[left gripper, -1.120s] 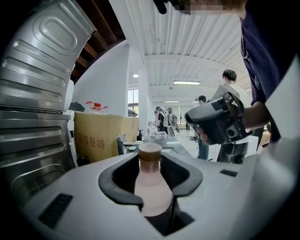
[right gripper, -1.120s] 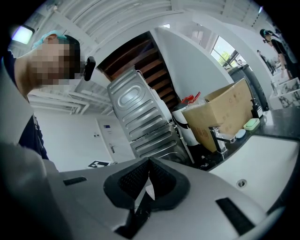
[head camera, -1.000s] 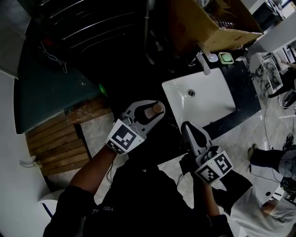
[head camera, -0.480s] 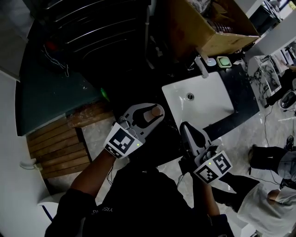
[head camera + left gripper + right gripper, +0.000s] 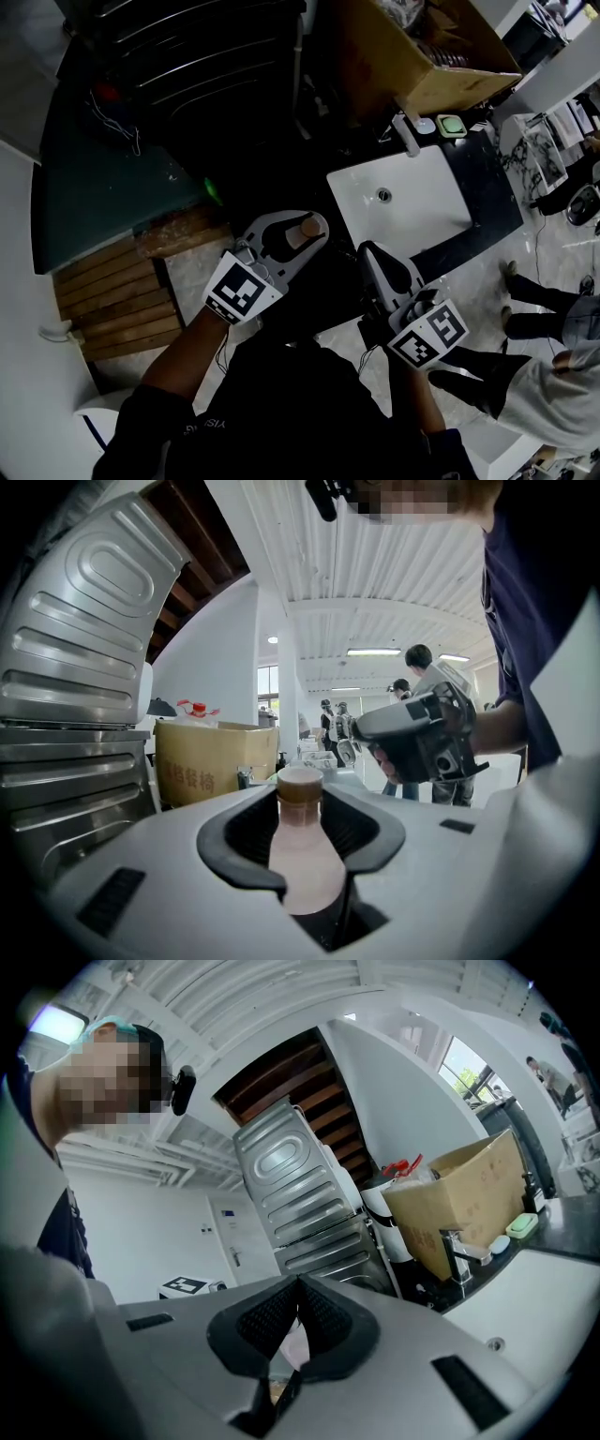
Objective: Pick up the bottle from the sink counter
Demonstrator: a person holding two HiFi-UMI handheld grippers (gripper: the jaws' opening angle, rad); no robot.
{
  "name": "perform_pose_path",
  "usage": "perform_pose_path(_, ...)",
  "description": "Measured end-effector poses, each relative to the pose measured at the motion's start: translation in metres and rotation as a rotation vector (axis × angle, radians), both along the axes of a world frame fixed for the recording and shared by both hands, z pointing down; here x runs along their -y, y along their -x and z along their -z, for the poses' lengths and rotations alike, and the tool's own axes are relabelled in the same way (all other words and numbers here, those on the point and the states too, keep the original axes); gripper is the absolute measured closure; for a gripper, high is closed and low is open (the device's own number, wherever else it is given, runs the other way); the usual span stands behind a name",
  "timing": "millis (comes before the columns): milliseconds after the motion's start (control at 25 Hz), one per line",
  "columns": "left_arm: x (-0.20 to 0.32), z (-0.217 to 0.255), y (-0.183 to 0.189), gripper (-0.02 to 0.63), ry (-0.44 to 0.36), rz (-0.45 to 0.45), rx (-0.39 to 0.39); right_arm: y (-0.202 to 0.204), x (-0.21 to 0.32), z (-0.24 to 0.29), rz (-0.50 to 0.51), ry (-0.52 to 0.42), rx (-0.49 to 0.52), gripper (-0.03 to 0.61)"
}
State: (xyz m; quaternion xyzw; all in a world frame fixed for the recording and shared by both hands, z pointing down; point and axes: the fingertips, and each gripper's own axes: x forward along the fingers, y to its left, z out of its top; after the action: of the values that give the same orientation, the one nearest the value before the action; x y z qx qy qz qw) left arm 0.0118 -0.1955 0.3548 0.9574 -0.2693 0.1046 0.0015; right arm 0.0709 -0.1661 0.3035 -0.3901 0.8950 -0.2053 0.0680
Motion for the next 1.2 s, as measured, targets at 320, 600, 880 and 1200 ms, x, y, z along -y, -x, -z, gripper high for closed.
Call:
perform_pose_path(320, -0.008, 0.005, 0.008, 0.471, 0.003, 0.031, -0.012, 0.004, -0.003, 0.003, 0.028, -0.015, -0.006, 0.554)
perform_pose_path(600, -0.011, 0.009, 0.011, 0.471, 0.002, 0.036, -0.017, 0.007, -0.004, 0.002, 0.036, -0.012, -0.013, 0.554)
perform_pose_path(880, -0.013, 0.018, 0.009, 0.471, -0.014, 0.026, -0.018, 0.006, -0.003, 0.002, 0.041, -0.013, -0.015, 0.554)
perform_pose_path(1200, -0.017, 0.023, 0.010, 0.471, -0.024, 0.025, -0.019, 0.008, -0.005, 0.001, 0.051, -0.018, -0.012, 0.554)
